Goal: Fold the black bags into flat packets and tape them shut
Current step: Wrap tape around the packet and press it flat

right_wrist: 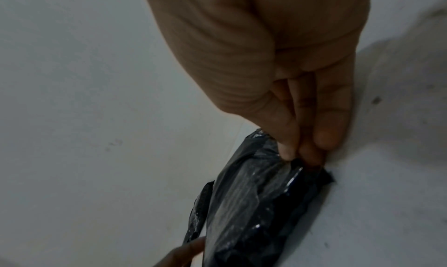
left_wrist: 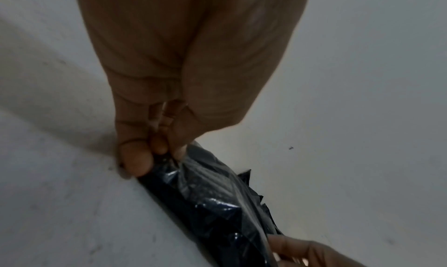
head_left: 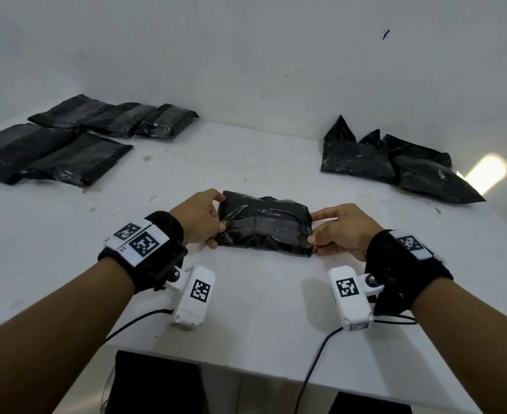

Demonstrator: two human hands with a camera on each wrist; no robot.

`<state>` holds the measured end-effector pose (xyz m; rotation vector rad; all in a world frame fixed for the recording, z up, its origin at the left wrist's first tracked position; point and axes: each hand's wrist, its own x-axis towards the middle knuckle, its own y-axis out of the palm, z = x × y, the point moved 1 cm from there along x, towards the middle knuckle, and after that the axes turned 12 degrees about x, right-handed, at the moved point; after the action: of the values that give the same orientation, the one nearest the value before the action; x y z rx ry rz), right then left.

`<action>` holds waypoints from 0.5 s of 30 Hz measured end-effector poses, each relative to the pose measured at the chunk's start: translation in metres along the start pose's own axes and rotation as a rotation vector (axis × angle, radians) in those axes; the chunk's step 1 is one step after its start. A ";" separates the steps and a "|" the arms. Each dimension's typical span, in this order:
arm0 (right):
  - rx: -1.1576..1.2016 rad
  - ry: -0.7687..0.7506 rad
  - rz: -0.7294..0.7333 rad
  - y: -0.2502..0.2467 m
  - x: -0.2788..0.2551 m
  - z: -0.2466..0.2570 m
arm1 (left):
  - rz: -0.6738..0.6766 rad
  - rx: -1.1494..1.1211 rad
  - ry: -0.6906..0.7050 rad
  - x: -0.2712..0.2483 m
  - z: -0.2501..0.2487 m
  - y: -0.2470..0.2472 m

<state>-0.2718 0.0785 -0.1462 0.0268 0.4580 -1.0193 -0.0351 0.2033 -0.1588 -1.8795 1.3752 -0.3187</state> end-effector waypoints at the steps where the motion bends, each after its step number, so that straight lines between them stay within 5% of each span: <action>1: -0.025 -0.008 -0.003 0.001 -0.001 0.001 | -0.011 0.093 0.000 -0.003 -0.005 -0.001; 6: -0.060 -0.010 -0.011 -0.002 -0.007 0.003 | -0.281 0.529 0.260 -0.024 -0.053 0.009; 10: 0.003 0.016 -0.075 -0.016 -0.012 0.000 | -0.179 0.870 0.621 -0.031 -0.096 0.046; 15: -0.015 0.025 -0.122 -0.041 -0.027 -0.001 | -0.142 1.178 0.680 -0.016 -0.113 0.075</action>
<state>-0.3178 0.0785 -0.1293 -0.0016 0.4949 -1.1360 -0.1618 0.1595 -0.1317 -0.8583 1.0133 -1.5516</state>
